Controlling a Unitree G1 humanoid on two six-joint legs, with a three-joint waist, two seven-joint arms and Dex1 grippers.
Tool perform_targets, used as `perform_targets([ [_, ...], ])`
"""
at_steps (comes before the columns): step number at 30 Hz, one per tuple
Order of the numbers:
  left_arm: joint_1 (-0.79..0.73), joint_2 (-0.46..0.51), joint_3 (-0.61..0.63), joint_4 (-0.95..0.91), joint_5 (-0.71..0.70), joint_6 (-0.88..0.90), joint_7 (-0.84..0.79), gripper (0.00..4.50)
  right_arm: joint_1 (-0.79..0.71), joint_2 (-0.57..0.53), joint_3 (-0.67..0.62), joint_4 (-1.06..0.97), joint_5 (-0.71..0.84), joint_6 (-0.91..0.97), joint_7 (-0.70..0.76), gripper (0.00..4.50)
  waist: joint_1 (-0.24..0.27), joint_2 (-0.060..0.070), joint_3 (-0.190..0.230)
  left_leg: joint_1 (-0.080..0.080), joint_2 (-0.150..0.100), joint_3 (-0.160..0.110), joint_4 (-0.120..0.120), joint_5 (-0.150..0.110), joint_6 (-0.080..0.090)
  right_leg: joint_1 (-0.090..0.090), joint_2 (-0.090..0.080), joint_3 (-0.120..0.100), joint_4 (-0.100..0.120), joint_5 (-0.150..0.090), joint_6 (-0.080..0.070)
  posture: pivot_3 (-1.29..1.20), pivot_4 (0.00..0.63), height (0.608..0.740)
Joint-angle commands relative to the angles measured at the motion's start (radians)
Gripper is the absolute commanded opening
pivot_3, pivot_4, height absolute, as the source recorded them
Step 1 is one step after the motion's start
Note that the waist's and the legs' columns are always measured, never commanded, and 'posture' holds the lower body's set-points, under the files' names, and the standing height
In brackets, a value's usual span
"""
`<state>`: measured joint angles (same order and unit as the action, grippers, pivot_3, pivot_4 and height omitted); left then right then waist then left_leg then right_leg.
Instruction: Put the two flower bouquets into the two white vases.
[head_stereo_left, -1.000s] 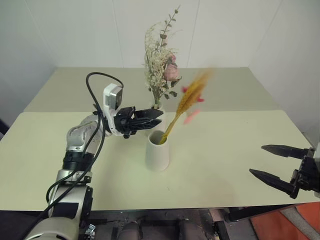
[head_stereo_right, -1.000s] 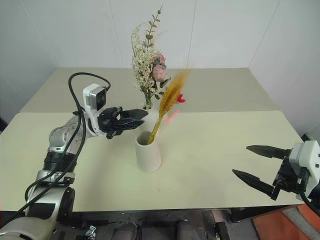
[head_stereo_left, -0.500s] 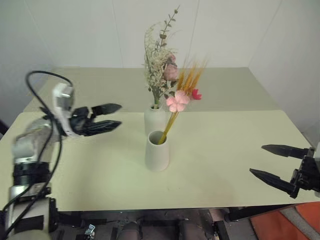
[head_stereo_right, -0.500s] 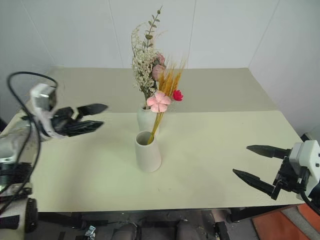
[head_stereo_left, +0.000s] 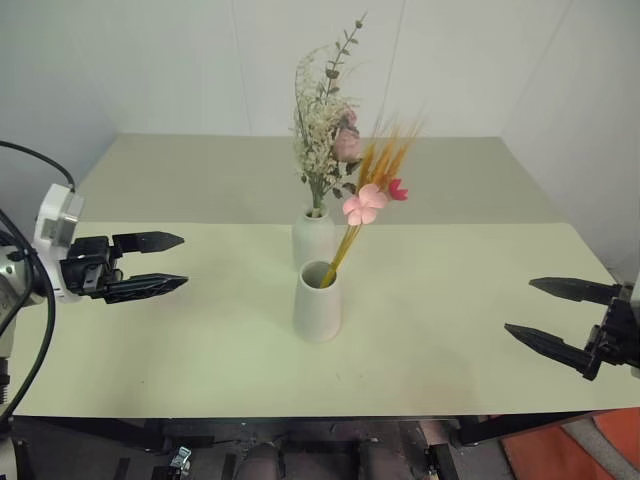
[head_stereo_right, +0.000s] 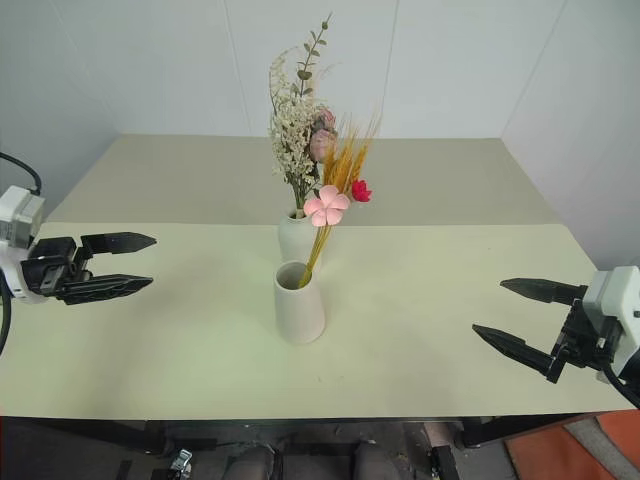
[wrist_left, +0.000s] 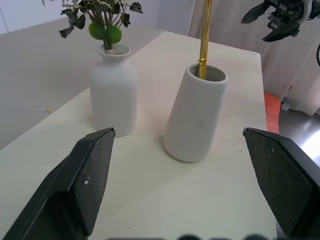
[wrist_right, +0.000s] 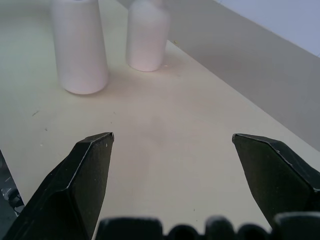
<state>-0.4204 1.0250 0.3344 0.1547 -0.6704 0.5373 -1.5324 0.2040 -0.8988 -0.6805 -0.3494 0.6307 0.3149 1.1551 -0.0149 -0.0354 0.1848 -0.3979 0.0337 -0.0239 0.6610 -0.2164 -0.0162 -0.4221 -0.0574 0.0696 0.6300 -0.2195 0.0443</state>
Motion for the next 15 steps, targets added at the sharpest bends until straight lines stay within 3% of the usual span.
perform_targets([
  [1,-0.009,0.039,0.021,0.009,0.000,-0.022,-0.026,4.47,-0.018,-0.005,-0.014,-0.016,0.004,-0.026,-0.005,4.50,-0.001,0.000,0.000,0.000,0.000,0.000,0.000,0.000,0.000,0.000,0.000,0.000,0.000,0.000,0.000,0.00,0.150,0.740],
  [15,0.020,0.167,-0.009,0.099,0.013,-0.092,-0.082,4.47,-0.021,-0.032,-0.043,-0.129,0.089,0.027,-0.008,4.50,-0.004,0.000,0.000,0.000,0.001,0.001,0.000,0.000,0.000,-0.001,0.000,0.000,0.001,-0.001,-0.001,0.00,0.150,0.740],
])
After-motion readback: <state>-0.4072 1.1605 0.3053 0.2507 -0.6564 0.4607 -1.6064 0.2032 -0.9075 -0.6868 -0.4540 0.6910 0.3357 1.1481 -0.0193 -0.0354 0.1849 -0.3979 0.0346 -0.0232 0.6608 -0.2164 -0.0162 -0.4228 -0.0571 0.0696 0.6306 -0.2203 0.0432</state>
